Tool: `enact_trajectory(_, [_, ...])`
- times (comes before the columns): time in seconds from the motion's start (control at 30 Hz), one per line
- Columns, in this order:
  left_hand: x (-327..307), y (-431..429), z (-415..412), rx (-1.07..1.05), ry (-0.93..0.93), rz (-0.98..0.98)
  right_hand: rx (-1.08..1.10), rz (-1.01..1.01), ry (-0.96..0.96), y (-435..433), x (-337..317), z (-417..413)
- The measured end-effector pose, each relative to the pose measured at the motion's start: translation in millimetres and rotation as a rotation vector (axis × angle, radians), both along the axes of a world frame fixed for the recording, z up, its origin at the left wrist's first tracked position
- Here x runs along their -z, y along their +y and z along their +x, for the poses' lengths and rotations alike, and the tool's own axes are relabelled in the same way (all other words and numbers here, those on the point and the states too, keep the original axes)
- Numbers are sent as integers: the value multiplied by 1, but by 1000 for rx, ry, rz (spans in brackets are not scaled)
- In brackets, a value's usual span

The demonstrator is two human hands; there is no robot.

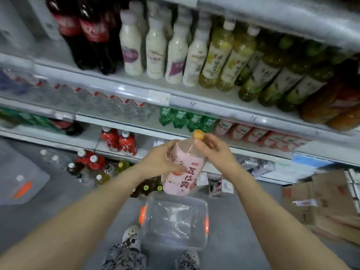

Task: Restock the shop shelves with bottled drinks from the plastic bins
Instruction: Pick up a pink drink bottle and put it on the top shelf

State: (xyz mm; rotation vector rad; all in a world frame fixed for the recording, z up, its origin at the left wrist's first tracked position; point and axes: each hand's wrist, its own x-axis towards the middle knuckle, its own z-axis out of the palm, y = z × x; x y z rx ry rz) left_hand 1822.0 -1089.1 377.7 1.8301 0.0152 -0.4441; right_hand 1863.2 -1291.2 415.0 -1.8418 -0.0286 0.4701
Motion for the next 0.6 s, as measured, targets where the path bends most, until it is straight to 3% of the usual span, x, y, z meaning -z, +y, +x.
enact_trajectory(0.23, [-153,39,8,-62,-209,27,-179,151,-27,19,-134,6])
enact_trajectory(0.37, [-219,53,11,-94,-289,-12,-280,68,-117,27,-194,4])
enact_trajectory(0.6, [-328,52,17,9,-382,-74,-280,111,-303,33,-298,0])
